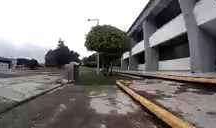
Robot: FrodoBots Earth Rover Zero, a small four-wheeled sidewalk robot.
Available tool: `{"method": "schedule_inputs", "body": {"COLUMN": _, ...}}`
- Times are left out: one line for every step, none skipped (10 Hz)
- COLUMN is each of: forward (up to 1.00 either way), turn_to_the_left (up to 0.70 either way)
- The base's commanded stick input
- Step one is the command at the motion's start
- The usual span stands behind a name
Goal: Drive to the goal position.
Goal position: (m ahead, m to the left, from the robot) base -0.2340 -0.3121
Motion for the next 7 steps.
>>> {"method": "schedule_inputs", "body": {"forward": 0.0, "turn_to_the_left": 0.7}}
{"method": "schedule_inputs", "body": {"forward": 0.0, "turn_to_the_left": 0.7}}
{"method": "schedule_inputs", "body": {"forward": 0.0, "turn_to_the_left": 0.7}}
{"method": "schedule_inputs", "body": {"forward": 0.0, "turn_to_the_left": 0.7}}
{"method": "schedule_inputs", "body": {"forward": 0.0, "turn_to_the_left": 0.7}}
{"method": "schedule_inputs", "body": {"forward": 0.0, "turn_to_the_left": 0.7}}
{"method": "schedule_inputs", "body": {"forward": 0.0, "turn_to_the_left": 0.7}}
